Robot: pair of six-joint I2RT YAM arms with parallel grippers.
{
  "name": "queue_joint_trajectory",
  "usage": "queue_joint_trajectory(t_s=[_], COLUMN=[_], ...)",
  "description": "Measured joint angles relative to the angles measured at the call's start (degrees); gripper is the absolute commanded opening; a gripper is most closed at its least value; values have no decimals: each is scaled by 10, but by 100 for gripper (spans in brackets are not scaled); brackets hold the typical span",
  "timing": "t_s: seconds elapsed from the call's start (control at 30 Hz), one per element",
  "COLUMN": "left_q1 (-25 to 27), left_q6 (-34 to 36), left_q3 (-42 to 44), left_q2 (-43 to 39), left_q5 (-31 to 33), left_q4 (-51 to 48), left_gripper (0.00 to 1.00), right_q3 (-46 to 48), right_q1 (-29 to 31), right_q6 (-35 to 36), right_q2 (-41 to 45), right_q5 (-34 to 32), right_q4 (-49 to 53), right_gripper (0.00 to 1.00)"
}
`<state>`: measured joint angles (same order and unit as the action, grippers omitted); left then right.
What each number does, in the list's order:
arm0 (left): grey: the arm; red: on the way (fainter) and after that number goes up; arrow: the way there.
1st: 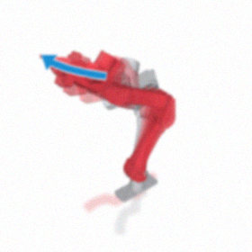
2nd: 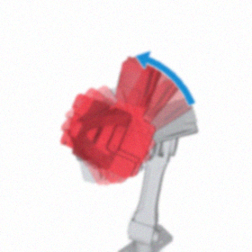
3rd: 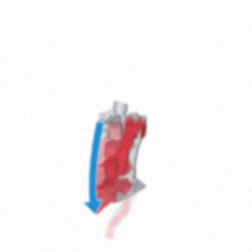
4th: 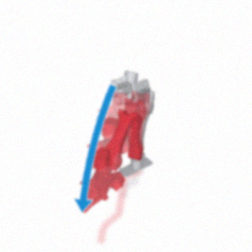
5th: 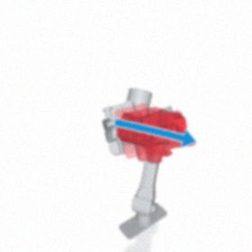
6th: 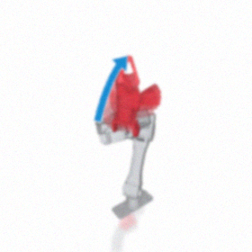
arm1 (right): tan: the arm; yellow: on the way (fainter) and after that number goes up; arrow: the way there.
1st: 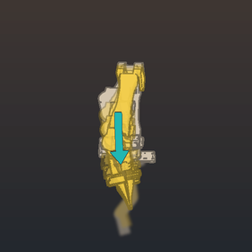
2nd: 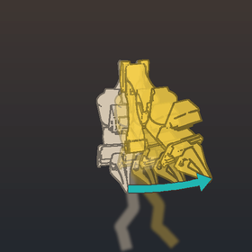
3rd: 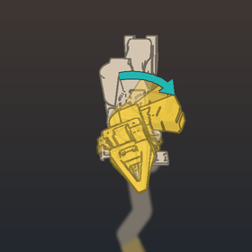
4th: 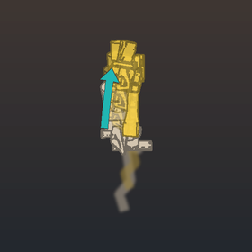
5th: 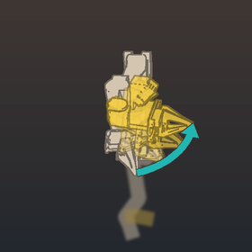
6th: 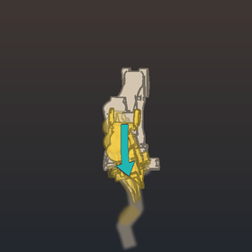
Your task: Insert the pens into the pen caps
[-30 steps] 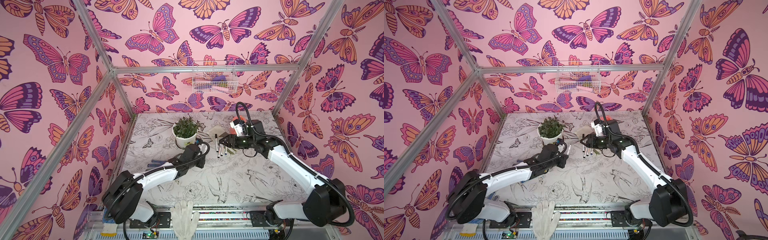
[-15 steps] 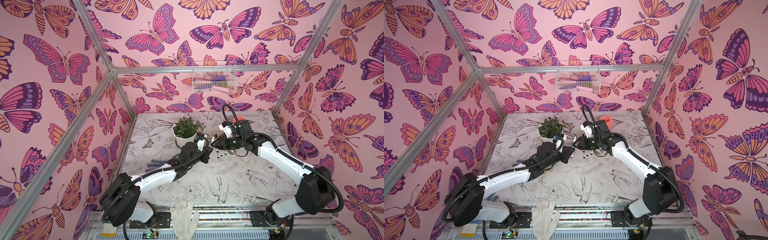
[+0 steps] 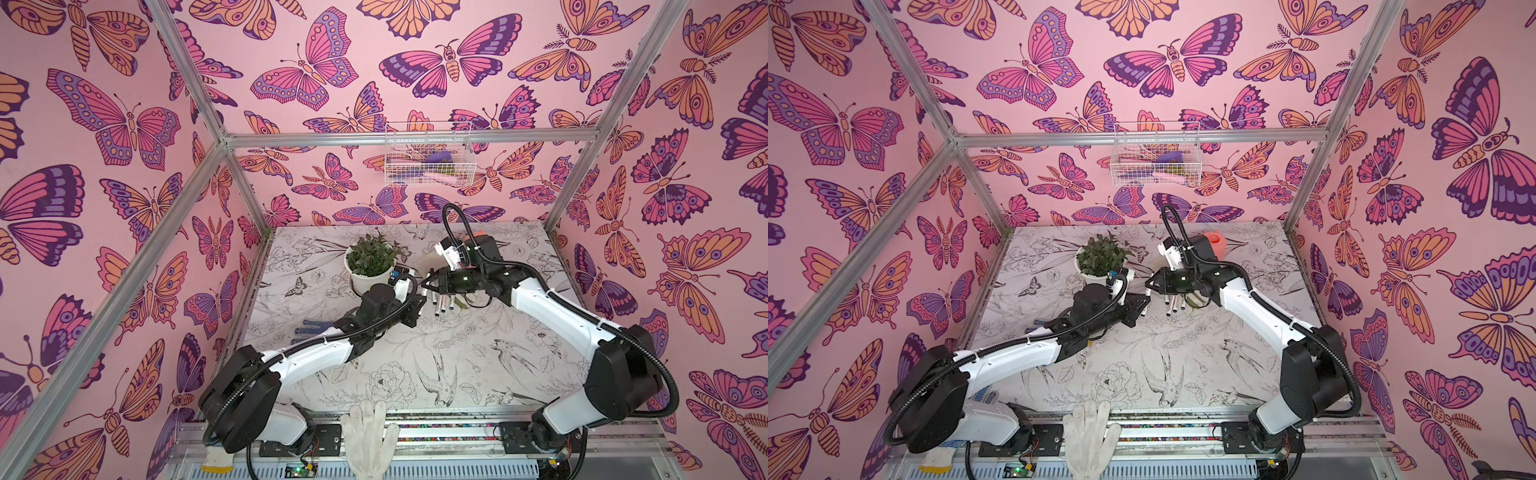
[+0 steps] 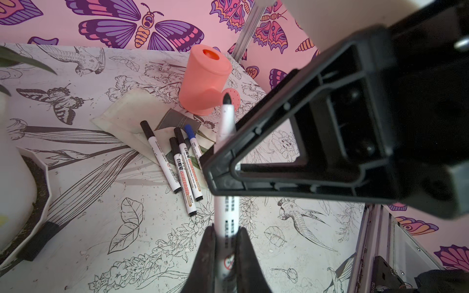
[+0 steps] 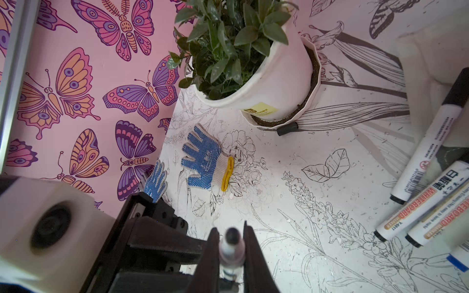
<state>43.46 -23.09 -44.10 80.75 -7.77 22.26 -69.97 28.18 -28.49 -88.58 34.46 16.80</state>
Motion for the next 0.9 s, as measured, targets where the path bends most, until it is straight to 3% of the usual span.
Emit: queue_joint_trajectory(t_s=[0.1,0.47,0.67,0.8,0.9], left_q1=[1,1,-2,-4,-4], left_q6=[1,7,14,10,2], left_q3=[0,-18,-35,-37,-37], left_q2=[3,20,38,42,42], left_q5=[-3,-14,-16,-21,-17], left_q4=[3,3,0,0,2], left_gripper=[33,28,15,0,0], right_q3=[0,0,0,0,0], right_q1=[1,1,1,0,0], right_q6=[0,2,3,5,6], right_q2=[0,1,5,5,6], right_q5=[6,12,10,5,4], right_q4=[0,1,5,6,6], right_gripper=[0,0,0,0,31])
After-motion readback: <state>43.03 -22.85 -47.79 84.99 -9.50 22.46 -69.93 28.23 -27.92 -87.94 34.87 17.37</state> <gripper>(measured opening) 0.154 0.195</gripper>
